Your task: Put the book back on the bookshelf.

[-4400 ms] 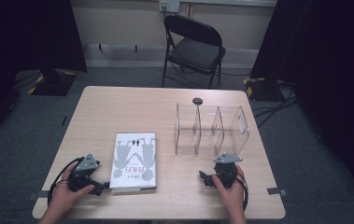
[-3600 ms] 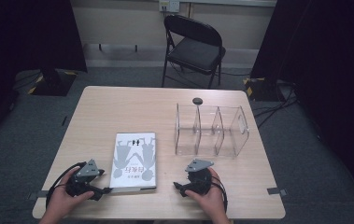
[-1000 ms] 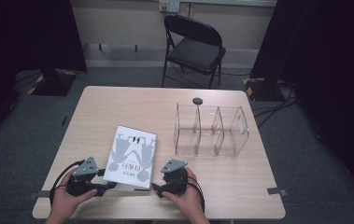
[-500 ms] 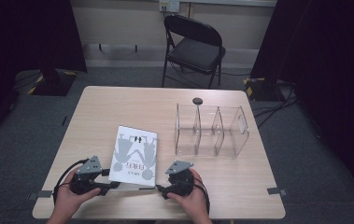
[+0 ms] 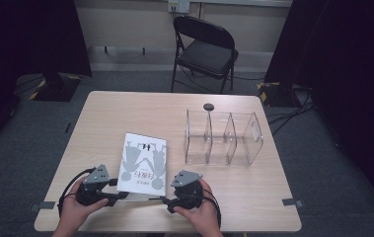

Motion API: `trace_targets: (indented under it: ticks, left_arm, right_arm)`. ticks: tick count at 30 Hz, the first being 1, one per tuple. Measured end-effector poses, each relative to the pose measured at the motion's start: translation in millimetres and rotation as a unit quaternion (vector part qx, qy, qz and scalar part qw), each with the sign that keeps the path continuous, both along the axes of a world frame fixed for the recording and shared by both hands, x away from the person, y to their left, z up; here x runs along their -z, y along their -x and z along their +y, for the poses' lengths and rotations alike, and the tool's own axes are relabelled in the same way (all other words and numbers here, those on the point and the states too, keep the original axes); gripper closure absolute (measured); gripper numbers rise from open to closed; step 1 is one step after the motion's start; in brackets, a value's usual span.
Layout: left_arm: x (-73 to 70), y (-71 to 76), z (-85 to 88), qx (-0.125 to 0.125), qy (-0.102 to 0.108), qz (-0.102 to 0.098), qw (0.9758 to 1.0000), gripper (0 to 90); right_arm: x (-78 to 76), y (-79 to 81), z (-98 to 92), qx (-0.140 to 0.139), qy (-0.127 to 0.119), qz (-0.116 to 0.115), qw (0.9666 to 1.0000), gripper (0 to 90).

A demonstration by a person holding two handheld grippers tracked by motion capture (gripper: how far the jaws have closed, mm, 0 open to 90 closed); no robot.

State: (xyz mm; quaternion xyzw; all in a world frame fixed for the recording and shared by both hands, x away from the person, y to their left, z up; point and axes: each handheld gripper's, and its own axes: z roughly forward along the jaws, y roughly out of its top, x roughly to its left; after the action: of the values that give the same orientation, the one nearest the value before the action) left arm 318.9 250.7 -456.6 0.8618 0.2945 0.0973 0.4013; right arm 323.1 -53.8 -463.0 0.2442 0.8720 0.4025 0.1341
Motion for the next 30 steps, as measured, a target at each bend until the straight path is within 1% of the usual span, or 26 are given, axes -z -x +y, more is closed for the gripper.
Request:
trace_targets:
  ticks: [1, 2, 3, 4, 5, 6, 7, 8, 9, 10, 11, 12, 13, 15, 17, 18, 21, 25, 29, 30]
  left_arm:
    - [-0.9, -0.9, 0.3, 0.003, -0.002, -0.004, 1.0, 46.4]
    - [-0.9, -0.9, 0.3, 0.003, -0.002, -0.004, 1.0, 46.4]
    - [-1.0, -0.6, -0.2, -0.002, 0.004, 0.004, 1.0, 46.4]
    - [-1.5, -0.8, -0.2, -0.003, 0.003, 0.006, 1.0, 46.7]
    - [-1.8, -1.3, -0.2, -0.003, 0.002, 0.007, 1.0, 46.7]
    - [-2.1, -1.3, -0.5, -0.005, 0.003, 0.009, 0.9999, 46.7]
    - [-2.5, -1.4, -0.7, -0.005, 0.002, 0.009, 0.9999, 46.7]
    - [-2.5, -1.4, -0.7, -0.005, 0.002, 0.009, 0.9999, 46.7]
    - [-3.0, -1.6, -0.5, -0.003, 0.0, 0.007, 1.0, 46.7]
    - [-3.2, -2.1, -0.4, -0.001, 0.001, 0.005, 1.0, 46.7]
    - [-4.9, -1.9, -1.2, -0.003, -0.003, 0.005, 1.0, 46.7]
    - [-5.3, -1.6, -2.2, -0.005, 0.001, 0.009, 0.9999, 46.7]
    - [-6.0, -1.8, -2.7, -0.004, 0.001, 0.006, 1.0, 46.7]
    - [-7.4, -1.6, -3.1, -0.004, -0.002, 0.004, 1.0, 46.7]
    - [-8.6, -1.7, -4.4, -0.005, 0.0, 0.005, 1.0, 46.6]
    - [-9.5, -1.8, -4.4, -0.004, -0.001, 0.003, 1.0, 46.6]
    - [-11.6, -2.2, -5.7, -0.003, -0.003, 0.002, 1.0, 46.6]
    - [-12.8, -2.2, -6.3, -0.004, -0.006, 0.002, 1.0, 46.6]
    - [-13.2, -2.3, -6.5, -0.005, -0.005, 0.002, 1.0, 46.5]
    - [-13.1, -1.8, -7.1, -0.008, -0.001, 0.004, 1.0, 46.5]
  right_arm:
    - [-2.2, 0.4, 5.7, -0.004, -0.004, -0.001, 1.0, 17.7]
    - [-2.2, 0.4, 5.7, -0.004, -0.004, -0.001, 1.0, 17.7]
    - [-2.7, 0.3, 8.9, -0.007, 0.001, -0.005, 1.0, 17.7]
    - [-3.5, 1.4, 15.1, 0.0, 0.017, -0.031, 0.9994, 17.9]
    - [-3.5, 1.4, 15.1, 0.0, 0.017, -0.031, 0.9994, 17.9]
    - [-3.1, 1.2, 18.0, -0.007, 0.014, -0.032, 0.9994, 18.0]
    - [-1.1, 0.0, 26.3, -0.018, 0.019, -0.027, 0.9993, 17.8]
    - [-1.1, 0.0, 26.3, -0.018, 0.019, -0.027, 0.9993, 17.8]
    - [0.0, 1.1, 32.7, -0.027, 0.021, -0.032, 0.9989, 17.8]
    - [0.0, 1.1, 32.7, -0.027, 0.021, -0.032, 0.9989, 17.8]
    - [0.7, 2.1, 38.4, -0.036, 0.024, -0.035, 0.9985, 17.8]
    - [1.1, 2.8, 39.8, -0.032, 0.022, -0.036, 0.9986, 17.8]
    - [1.6, 1.9, 40.8, -0.034, 0.021, -0.039, 0.9984, 17.8]
    - [2.5, 1.2, 42.1, -0.034, 0.019, -0.036, 0.9986, 17.5]
    - [5.0, -0.2, 44.4, -0.034, 0.025, -0.035, 0.9985, 16.7]
    - [6.7, -0.6, 46.4, -0.033, 0.031, -0.041, 0.9981, 15.2]
    - [7.0, -2.0, 49.0, -0.028, 0.025, -0.042, 0.9984, 14.1]
    - [8.0, -3.3, 51.6, -0.024, 0.027, -0.046, 0.9983, 13.5]
    - [8.6, -4.6, 54.6, -0.02, 0.029, -0.051, 0.9981, 12.1]
    - [8.9, -5.0, 55.3, -0.019, 0.029, -0.052, 0.9981, 11.2]
